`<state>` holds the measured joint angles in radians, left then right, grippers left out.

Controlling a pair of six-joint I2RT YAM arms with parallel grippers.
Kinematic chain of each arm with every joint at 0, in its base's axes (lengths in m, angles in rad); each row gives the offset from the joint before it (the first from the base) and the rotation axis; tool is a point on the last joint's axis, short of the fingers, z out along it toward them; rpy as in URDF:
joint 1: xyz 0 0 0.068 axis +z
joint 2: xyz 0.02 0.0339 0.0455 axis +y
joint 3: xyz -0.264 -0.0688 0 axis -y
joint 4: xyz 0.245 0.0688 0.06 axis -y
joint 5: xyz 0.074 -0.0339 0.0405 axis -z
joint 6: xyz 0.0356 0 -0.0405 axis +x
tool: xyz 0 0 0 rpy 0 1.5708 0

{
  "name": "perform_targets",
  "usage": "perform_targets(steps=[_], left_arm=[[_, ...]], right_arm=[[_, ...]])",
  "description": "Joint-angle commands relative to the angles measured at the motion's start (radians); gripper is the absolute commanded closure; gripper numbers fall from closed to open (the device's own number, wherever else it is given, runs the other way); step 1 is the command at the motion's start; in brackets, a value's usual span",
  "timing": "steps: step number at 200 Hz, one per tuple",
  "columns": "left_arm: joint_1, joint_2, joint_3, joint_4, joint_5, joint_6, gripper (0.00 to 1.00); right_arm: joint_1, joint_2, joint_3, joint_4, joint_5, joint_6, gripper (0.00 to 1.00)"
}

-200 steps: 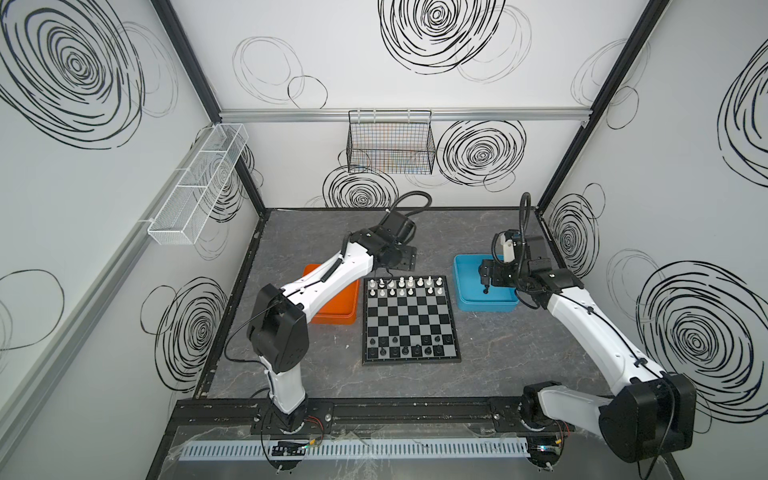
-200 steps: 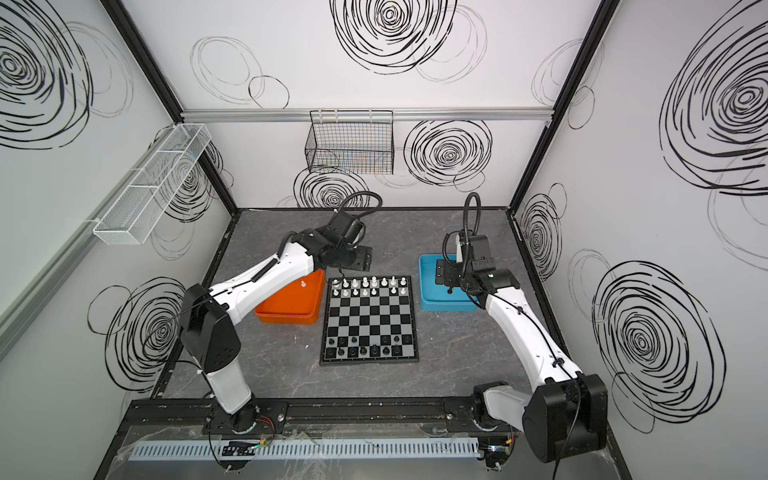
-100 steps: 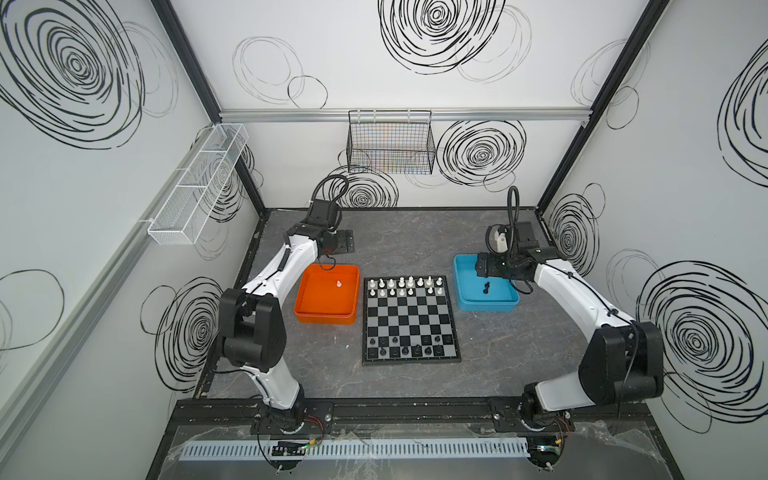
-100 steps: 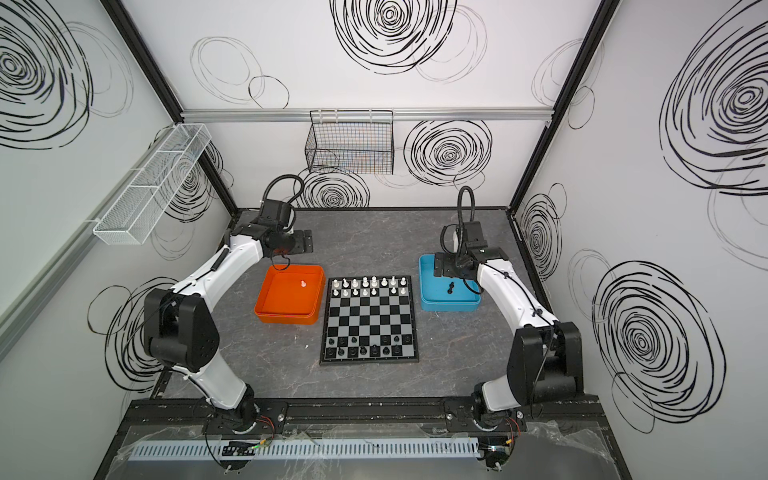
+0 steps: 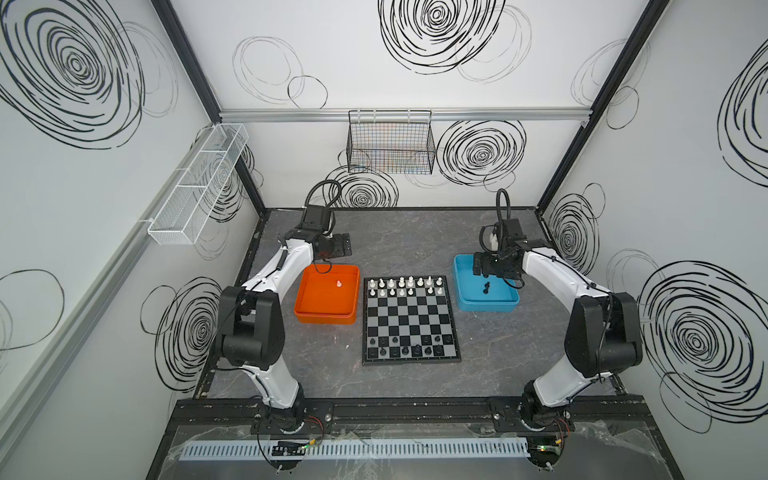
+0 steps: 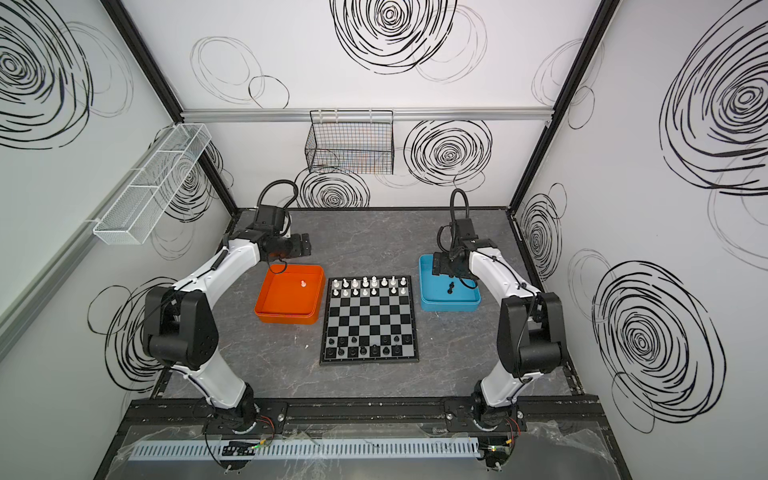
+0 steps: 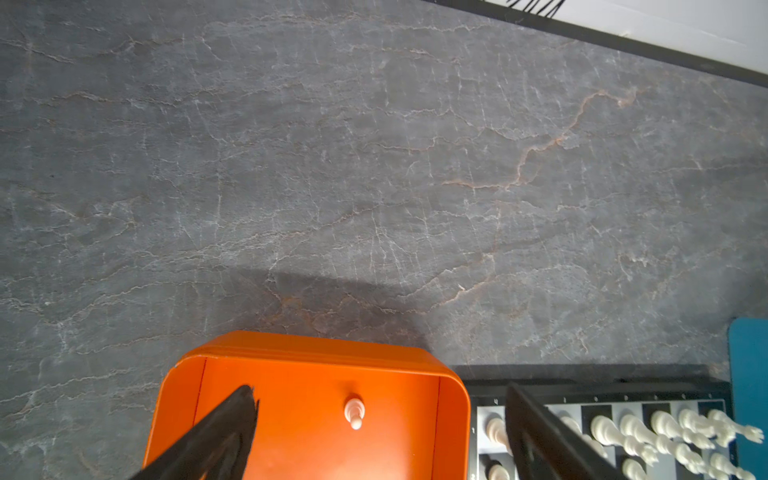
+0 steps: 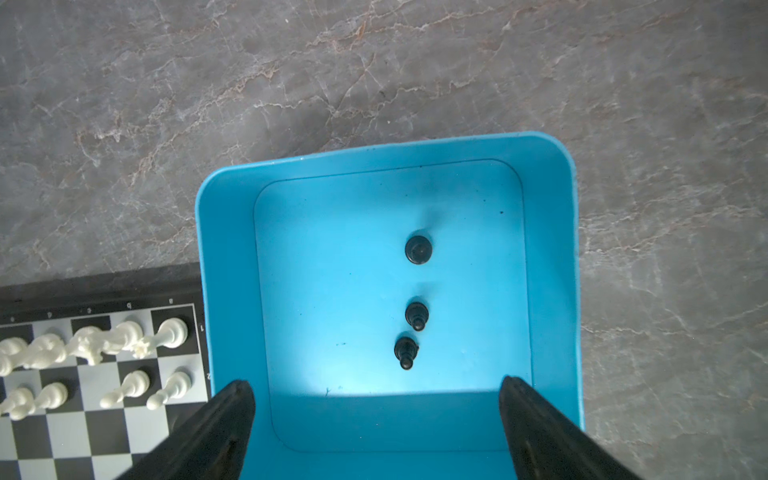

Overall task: Set up the chess pieces on the board
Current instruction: 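Open the left gripper and withdraw it over the orange tray, then lower the open right gripper onto a black pawn in the blue tray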

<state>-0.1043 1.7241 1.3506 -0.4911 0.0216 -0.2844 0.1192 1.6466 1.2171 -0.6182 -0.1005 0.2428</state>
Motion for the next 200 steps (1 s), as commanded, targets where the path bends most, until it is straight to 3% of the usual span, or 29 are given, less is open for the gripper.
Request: perform_targets(steps=[1, 47, 85, 164, 181, 200], left_arm=[[0.023, -0.023, -0.042, 0.096, 0.000, -0.005, 0.04], [0.033, -0.021, -0.077, 0.210, 0.006, 0.026, 0.04], [0.092, 0.046, -0.027, 0.237, 0.190, -0.009, 0.04], [0.047, 0.063, -0.002, 0.171, 0.093, 0.028, 0.04], [0.031, 0.066, 0.003, 0.156, 0.069, 0.030, 0.04], [0.003, 0.055, -0.020, 0.169, 0.043, 0.033, 0.04]], right_arm=[[-0.003, 0.016, 0.029, 0.005, 0.045, -0.008, 0.08], [-0.010, 0.066, 0.019, 0.008, 0.032, 0.003, 0.17], [-0.013, 0.079, 0.019, 0.005, 0.048, 0.036, 0.34], [-0.051, 0.100, 0.005, -0.012, 0.028, -0.001, 0.35], [-0.063, 0.105, -0.011, 0.000, 0.021, -0.018, 0.43], [-0.077, 0.101, -0.029, 0.011, 0.009, -0.038, 0.44]])
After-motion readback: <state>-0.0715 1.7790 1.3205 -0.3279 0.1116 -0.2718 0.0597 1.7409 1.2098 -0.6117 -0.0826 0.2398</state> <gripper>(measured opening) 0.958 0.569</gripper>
